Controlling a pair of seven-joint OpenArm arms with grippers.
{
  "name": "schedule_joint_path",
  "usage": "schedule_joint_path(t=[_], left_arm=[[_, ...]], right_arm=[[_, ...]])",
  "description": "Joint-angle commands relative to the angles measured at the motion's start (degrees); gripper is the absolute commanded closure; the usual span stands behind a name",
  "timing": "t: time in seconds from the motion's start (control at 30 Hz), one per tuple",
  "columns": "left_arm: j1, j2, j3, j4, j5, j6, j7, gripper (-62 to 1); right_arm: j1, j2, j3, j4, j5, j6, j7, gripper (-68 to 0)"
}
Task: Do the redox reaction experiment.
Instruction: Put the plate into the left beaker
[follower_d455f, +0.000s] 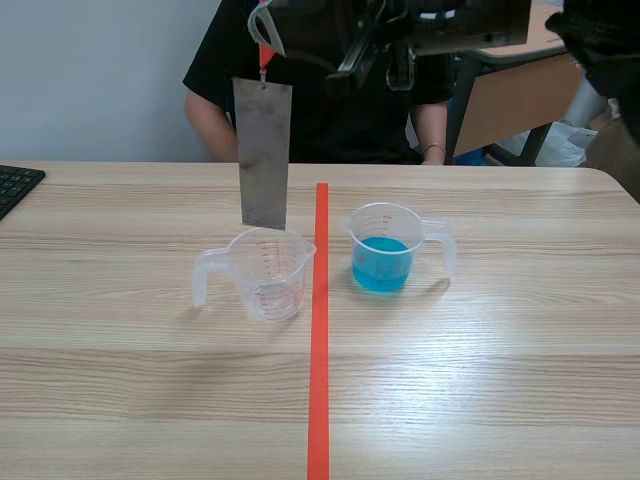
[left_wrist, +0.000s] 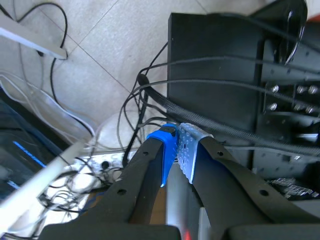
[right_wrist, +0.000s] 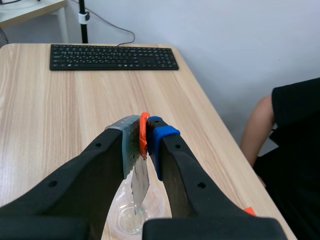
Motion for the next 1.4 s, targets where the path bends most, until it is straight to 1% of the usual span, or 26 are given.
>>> schedule_joint_path(t=[0.0,0.03,0.1,0.4,0.63,0.77,0.87,1.03,1.17,1.23,1.37], left_arm=[[0.3,-0.3,0.2,0.5,0.9,-0.2,-0.4,-4.0],[0.3,-0.3,0.2,0.5,1.6,-0.2,-0.4,-4.0],[0.3,-0.3,0.2,0.5,2.0,-0.2,-0.4,-4.0],[0.3,-0.3,0.2,0.5,2.0,-0.2,-0.4,-4.0],[0.3,-0.3,0.2,0.5,2.0,-0.2,-0.5,-4.0],[0.3,-0.3,0.2,0.5,2.0,-0.2,-0.5,-4.1],[0.3,-0.3,0.2,0.5,2.0,-0.2,-0.5,-4.2],[0.3,-0.3,0.2,0.5,2.0,-0.2,-0.6,-4.2],[0.3,-0.3,0.2,0.5,2.0,0.1,-0.6,-4.3],[0.3,-0.3,0.2,0.5,2.0,0.2,-0.6,-6.3],[0.2,-0.3,0.2,0.5,2.0,0.3,-0.6,-18.9]], right_arm=[[1.5,-0.3,-0.2,0.8,0.1,0.3,0.5,-1.6],[1.5,-0.6,-0.5,0.8,0.1,0.3,0.4,-1.6],[1.5,-0.9,-1.1,0.8,0.1,0.3,0.5,-1.6],[1.5,-1.5,-1.3,0.8,-0.2,0.3,0.3,-1.6],[1.5,-1.5,-1.3,0.7,-2.5,0.3,0.9,-1.6],[1.5,-1.5,-1.3,0.6,-2.5,0.3,1.0,-1.6],[1.5,-1.5,-1.3,-0.3,-2.6,0.3,2.0,-1.6],[1.5,-2.3,-1.5,-2.8,-5.7,0.3,4.3,-1.6],[1.5,-3.1,-3.0,-4.7,-8.4,0.3,6.4,-1.6],[1.5,-3.4,-3.8,-5.8,-9.3,0.3,7.6,-1.6],[1.5,-3.4,-5.2,-7.8,-11.3,0.3,11.1,-1.6]])
